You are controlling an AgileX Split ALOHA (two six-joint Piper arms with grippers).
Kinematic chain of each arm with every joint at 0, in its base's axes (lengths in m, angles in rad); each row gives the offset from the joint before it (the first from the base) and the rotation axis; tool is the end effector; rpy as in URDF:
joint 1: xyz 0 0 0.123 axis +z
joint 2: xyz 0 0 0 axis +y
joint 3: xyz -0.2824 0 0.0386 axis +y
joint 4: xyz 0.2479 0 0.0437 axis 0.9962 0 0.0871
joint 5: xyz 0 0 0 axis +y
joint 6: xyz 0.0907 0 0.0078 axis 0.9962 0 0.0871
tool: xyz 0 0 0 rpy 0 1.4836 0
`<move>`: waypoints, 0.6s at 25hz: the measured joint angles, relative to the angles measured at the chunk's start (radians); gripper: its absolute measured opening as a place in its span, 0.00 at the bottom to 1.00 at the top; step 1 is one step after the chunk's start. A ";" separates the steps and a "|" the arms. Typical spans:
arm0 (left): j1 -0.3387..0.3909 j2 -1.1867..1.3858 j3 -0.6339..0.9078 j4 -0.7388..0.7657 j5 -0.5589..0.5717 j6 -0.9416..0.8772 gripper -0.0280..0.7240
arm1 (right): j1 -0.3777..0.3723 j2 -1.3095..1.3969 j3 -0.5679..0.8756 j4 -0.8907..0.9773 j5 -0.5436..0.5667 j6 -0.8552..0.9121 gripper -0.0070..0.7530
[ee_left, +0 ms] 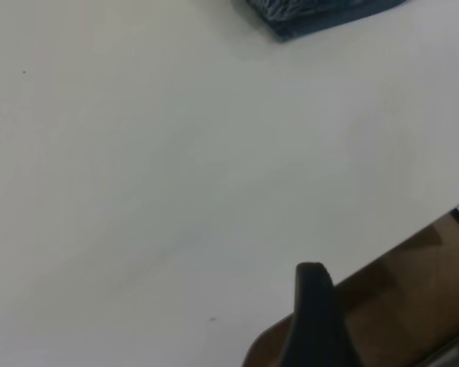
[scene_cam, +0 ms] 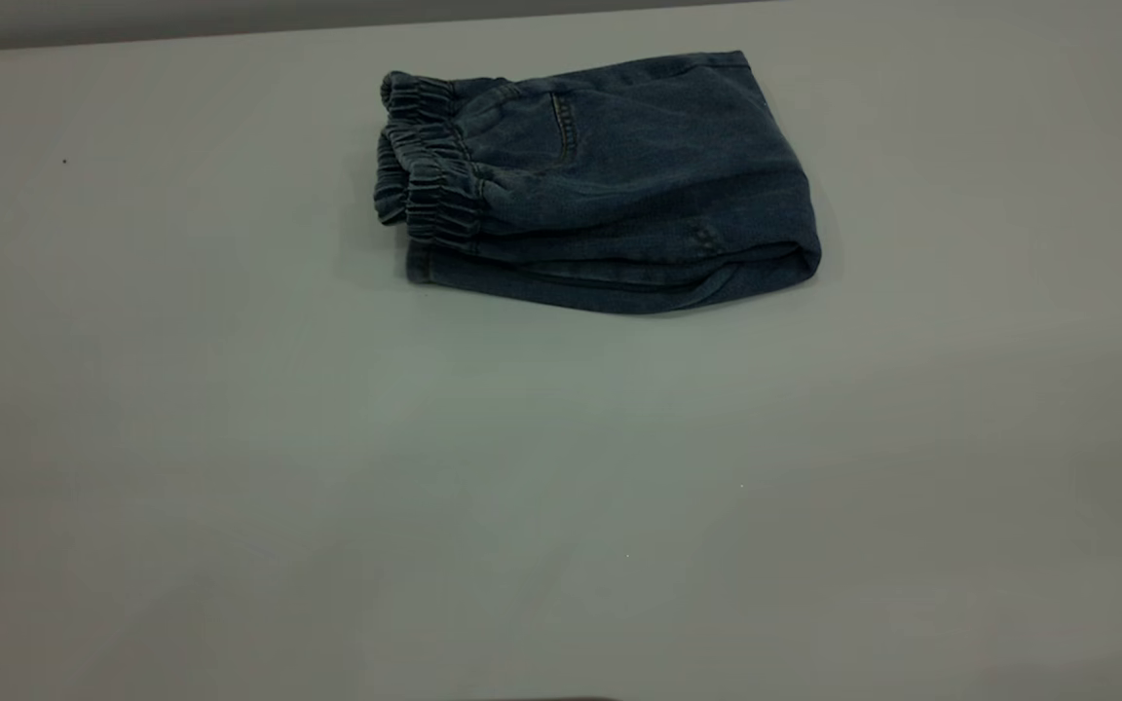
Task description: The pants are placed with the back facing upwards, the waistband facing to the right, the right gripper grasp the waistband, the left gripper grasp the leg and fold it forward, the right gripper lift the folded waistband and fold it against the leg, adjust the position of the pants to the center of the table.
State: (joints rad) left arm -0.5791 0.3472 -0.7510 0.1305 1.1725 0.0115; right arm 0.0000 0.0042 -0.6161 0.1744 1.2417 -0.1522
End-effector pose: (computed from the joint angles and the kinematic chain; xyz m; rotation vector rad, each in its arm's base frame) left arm 0.0300 -0.0065 0.3362 0.6468 2.1523 -0.1438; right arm -0.0274 0.0150 0.2948 -0.1986 2.0934 0.1166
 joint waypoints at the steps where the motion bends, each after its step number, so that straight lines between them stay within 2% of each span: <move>1: 0.000 -0.023 0.015 0.002 0.000 0.001 0.64 | 0.000 -0.009 0.026 -0.006 -0.016 0.000 0.79; 6: 0.000 -0.090 0.091 0.001 0.000 -0.011 0.64 | 0.000 -0.015 0.134 -0.011 -0.078 0.000 0.79; 15: 0.000 -0.107 0.255 -0.094 -0.034 -0.038 0.64 | 0.000 -0.015 0.141 -0.008 -0.092 0.000 0.79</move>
State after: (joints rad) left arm -0.5791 0.2401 -0.4962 0.0361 1.1380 -0.0262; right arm 0.0000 -0.0107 -0.4753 0.1661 1.1501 -0.1522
